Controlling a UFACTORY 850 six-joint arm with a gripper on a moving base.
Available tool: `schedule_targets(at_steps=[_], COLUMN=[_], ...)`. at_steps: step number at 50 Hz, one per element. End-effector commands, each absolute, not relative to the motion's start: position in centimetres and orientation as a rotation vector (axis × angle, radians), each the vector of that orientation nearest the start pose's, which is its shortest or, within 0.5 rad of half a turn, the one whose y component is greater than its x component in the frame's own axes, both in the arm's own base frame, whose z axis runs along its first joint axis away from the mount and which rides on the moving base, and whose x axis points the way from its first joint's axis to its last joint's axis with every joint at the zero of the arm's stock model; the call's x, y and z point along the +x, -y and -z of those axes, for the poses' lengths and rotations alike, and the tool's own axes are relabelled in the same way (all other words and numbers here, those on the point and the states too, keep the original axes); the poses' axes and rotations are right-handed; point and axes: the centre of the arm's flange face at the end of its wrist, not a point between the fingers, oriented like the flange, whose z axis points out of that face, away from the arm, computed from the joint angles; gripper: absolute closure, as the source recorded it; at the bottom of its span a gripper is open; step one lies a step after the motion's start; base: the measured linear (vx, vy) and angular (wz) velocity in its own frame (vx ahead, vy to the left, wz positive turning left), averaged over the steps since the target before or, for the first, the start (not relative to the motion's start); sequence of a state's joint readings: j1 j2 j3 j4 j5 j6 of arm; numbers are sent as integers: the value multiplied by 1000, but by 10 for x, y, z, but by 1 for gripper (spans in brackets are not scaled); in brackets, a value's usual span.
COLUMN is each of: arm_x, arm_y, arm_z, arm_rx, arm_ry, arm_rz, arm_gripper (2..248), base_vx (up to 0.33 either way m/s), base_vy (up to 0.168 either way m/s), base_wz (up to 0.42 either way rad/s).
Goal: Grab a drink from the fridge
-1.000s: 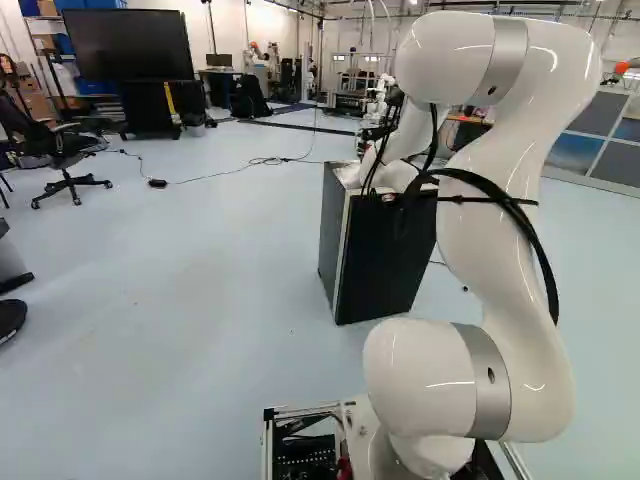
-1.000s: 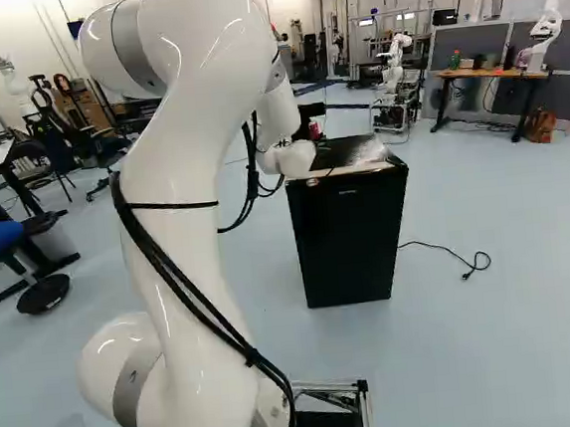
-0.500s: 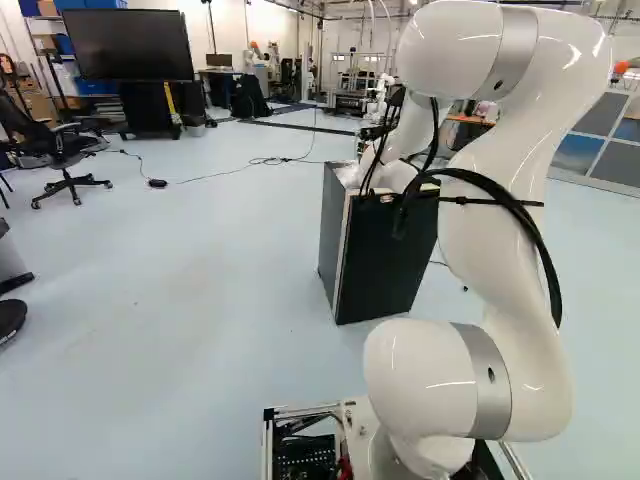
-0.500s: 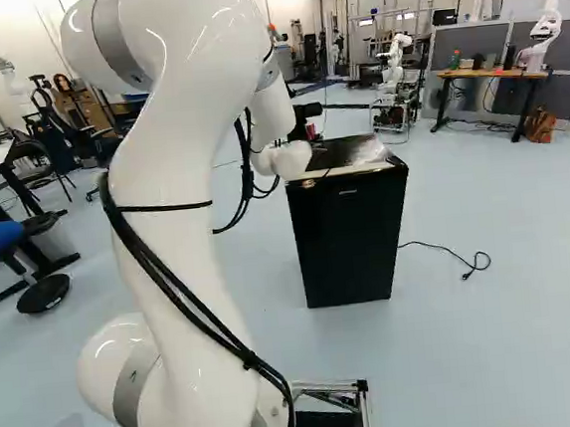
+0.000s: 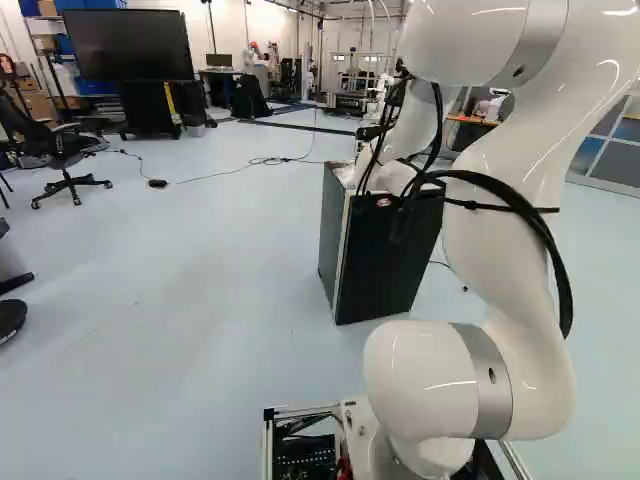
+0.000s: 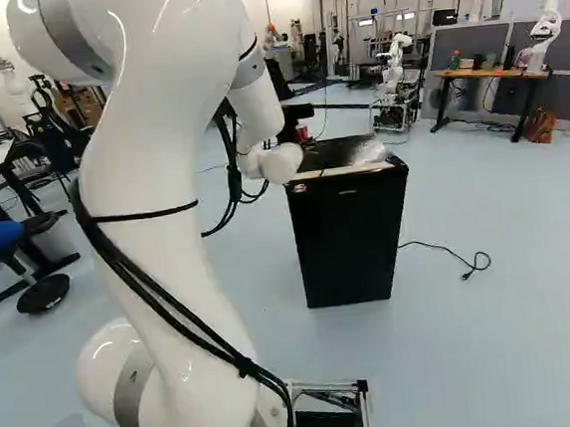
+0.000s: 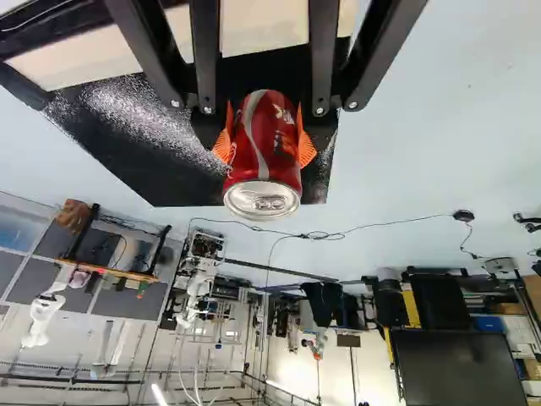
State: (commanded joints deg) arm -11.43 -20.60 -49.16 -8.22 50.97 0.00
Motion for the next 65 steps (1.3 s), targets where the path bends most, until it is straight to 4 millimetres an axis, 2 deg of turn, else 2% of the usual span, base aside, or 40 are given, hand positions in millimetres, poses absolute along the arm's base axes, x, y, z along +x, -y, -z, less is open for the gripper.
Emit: schedule_targets(at_steps=[16, 31, 51, 65], arm_x=[510, 459, 388, 348], arm_y=[78, 54, 27, 16], arm_z=[-413, -412, -402, -392], arm_rx=[-2506, -2516, -2531, -2539], arm_ry=[-20, -17, -12, -9], arm_rz=[2026, 1981, 1921, 1888], arm_gripper=[156, 156, 156, 156], base_vx=[0, 0, 0, 0], base_vy=[0, 0, 0, 0], base_wz=[0, 0, 0, 0])
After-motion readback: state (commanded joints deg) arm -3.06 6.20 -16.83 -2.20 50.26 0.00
